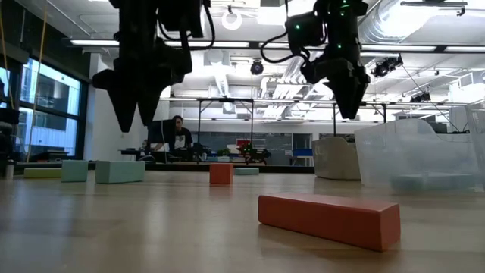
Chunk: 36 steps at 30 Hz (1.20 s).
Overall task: Sort & place blocks by color
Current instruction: Put the light blue block into the top transparent bin
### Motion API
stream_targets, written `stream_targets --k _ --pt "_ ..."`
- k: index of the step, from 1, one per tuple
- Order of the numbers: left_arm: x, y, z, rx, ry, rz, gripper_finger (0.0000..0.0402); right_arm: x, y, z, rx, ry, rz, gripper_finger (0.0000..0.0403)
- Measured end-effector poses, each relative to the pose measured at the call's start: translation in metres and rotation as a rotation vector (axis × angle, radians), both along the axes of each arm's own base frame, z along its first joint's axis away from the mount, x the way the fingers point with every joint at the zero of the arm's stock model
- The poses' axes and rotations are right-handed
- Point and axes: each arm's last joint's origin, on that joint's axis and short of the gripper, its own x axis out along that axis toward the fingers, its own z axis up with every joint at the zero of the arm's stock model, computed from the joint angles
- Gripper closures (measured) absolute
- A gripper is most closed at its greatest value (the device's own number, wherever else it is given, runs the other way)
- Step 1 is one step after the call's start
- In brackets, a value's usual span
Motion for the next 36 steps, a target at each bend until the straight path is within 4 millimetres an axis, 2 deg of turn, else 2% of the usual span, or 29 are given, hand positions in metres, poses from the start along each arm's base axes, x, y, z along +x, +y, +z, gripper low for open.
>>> stream_targets --k 17,32,36 --pt "0.019 -0.006 -0.052 -0.089 0.184 0.028 0.0209 0.004 0.003 0.0 -0.009 -0.024 0.037 0.0205" --pt "0.027 -0.016 -0.076 -0.155 0.236 0.03 0.0209 0.004 0.002 0.0 -0.01 -0.027 0.066 0.0205" --pt "0.027 -0.02 -0.076 -0.151 0.236 0.01 0.0209 0.005 0.002 0.0 -0.011 -0.03 0.066 0.0205"
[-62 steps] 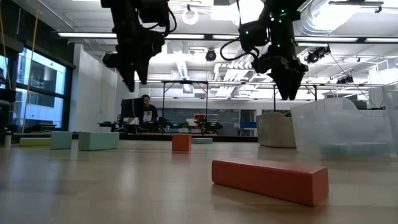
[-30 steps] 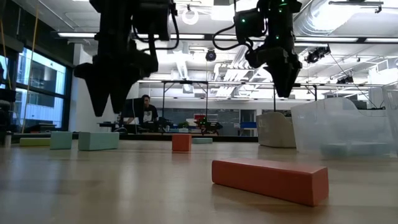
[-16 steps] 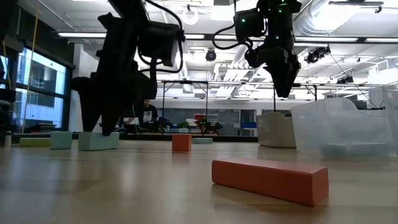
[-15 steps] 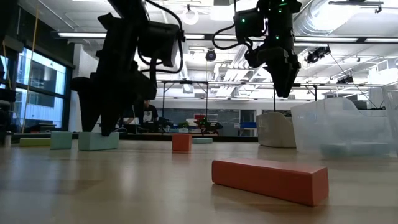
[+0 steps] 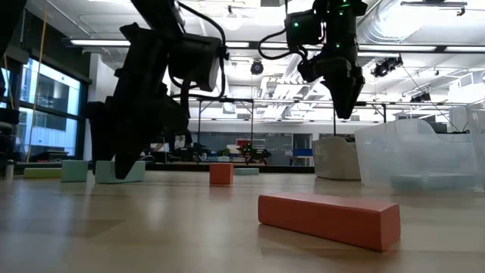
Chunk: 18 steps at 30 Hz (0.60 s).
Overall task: Sort & place blocks by color
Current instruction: Put the light blue block into the top transparent bin
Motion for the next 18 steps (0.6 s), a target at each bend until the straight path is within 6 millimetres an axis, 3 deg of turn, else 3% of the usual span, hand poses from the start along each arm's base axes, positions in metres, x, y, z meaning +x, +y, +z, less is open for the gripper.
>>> stream_targets --k 5,18 --pt "0.0 -0.0008 -0.0001 0.014 0.002 -0.016 0.0232 0.0009 -0.0003 0.0 -0.003 -0.008 0.011 0.0205" --pt "0.0004 -0.0004 0.0007 0.025 -0.011 -0.132 0.0377 0.0016 -0.0005 0.0001 -0.006 -0.016 0.01 0.0205"
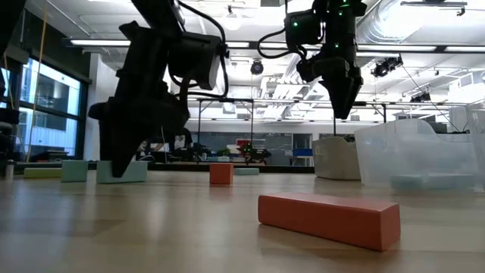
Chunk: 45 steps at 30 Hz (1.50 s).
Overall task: Sort & place blocks by color
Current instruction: Put the light blue block into the top transparent bin
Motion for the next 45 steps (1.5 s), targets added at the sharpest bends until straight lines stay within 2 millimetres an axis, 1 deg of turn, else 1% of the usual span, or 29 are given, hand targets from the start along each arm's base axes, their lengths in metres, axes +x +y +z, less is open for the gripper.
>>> stream_targets --k 3,7,11,13,19,23,26,30,34,39,45 --pt "0.0 -0.002 0.001 -0.005 -0.007 -0.052 0.0395 0.0 0.0 0.0 0.001 0.0 -0.002 0.0205" --pt "0.002 -0.005 0.003 -0.007 -0.042 -0.104 0.0397 0.0 0.001 0.0 0.021 -0.007 0.002 0.0205" --pt "0.006 -0.005 0.014 -0.01 -0.124 -0.155 0.0399 0.001 0.002 0.0 0.058 -0.02 0.019 0.0205" --pt "0.007 -0.005 0.024 -0.007 -0.158 -0.179 0.0399 0.001 0.002 0.0 0.07 -0.029 0.02 0.0205" --pt "0.015 0.002 0.058 0.029 -0.348 -0.26 0.04 0.004 0.003 0.0 0.085 -0.061 0.061 0.0205" --pt "0.016 0.009 0.083 0.066 -0.463 -0.317 0.04 0.007 0.004 0.0 0.109 -0.095 0.097 0.0203" --pt "0.014 0.013 0.1 0.094 -0.523 -0.382 0.04 0.011 0.005 0.001 0.133 -0.137 0.118 0.019" --pt "0.011 0.016 0.117 0.138 -0.594 -0.491 0.0401 0.019 0.007 0.002 0.152 -0.226 0.172 0.0165" --pt "0.008 0.021 0.127 0.168 -0.629 -0.539 0.0401 0.031 0.012 0.006 0.214 -0.365 0.271 0.0149" --pt "0.005 0.026 0.131 0.197 -0.639 -0.611 0.0401 0.048 0.017 0.013 0.225 -0.561 0.401 0.0147" --pt "0.004 0.027 0.133 0.212 -0.638 -0.681 0.0401 0.063 0.025 0.022 0.124 -0.714 0.563 0.0147"
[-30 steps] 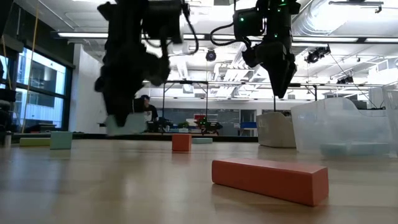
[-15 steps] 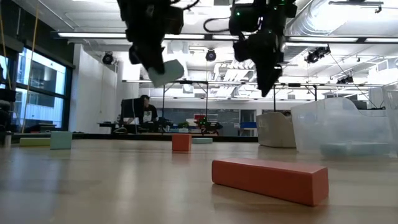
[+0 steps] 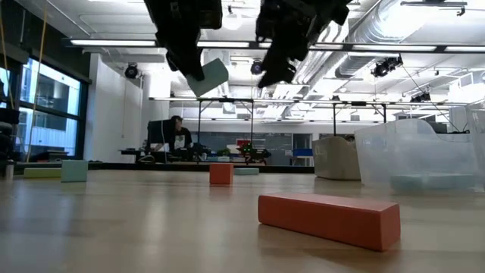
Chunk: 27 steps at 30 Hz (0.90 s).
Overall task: Sort & place blocks by color
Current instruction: Put the light blue block into the top transparent bin
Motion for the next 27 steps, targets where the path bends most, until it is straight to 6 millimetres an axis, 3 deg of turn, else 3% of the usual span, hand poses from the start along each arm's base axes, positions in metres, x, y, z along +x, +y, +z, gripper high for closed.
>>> stream_targets --k 12,27 --pt "0.006 0.001 0.003 0.073 -0.065 -0.102 0.0401 0.015 0.017 0.011 -0.11 -0.184 0.128 0.0147" --pt "0.012 0.011 0.009 0.121 -0.155 -0.096 0.0401 0.016 0.017 0.013 -0.053 -0.194 0.082 0.0147"
